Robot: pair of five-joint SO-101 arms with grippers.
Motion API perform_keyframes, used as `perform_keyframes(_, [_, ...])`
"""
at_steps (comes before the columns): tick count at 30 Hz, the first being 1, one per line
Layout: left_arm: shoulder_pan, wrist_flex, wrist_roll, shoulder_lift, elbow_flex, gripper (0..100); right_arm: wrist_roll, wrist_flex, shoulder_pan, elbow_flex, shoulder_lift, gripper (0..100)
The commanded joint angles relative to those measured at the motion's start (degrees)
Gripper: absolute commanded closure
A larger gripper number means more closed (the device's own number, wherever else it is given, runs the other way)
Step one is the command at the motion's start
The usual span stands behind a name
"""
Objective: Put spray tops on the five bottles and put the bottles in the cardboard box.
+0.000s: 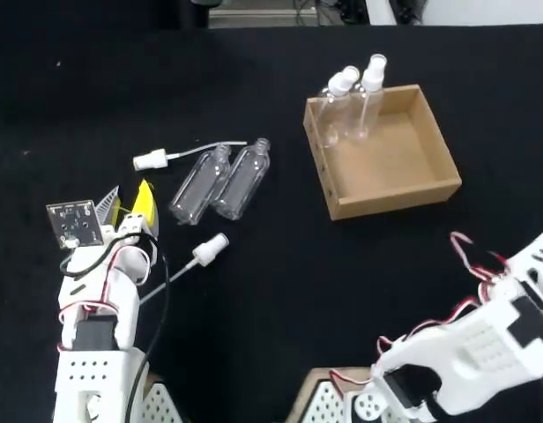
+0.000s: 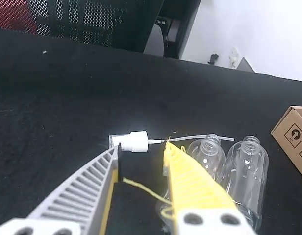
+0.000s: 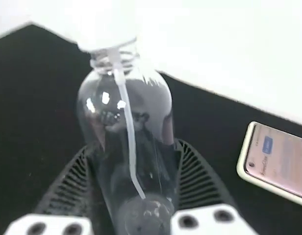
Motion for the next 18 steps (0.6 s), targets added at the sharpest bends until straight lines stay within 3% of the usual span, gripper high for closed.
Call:
perform_keyframes(1, [0.75, 0.35, 0.26, -0.35, 1.36, 85, -0.44, -8.62, 0.44, 0.13, 1.8, 98.8])
perform_keyframes(18, [0.84, 0.62, 0.35, -0.26, 1.36, 85, -0.44, -29.71, 0.62, 0.13, 20.0, 98.7])
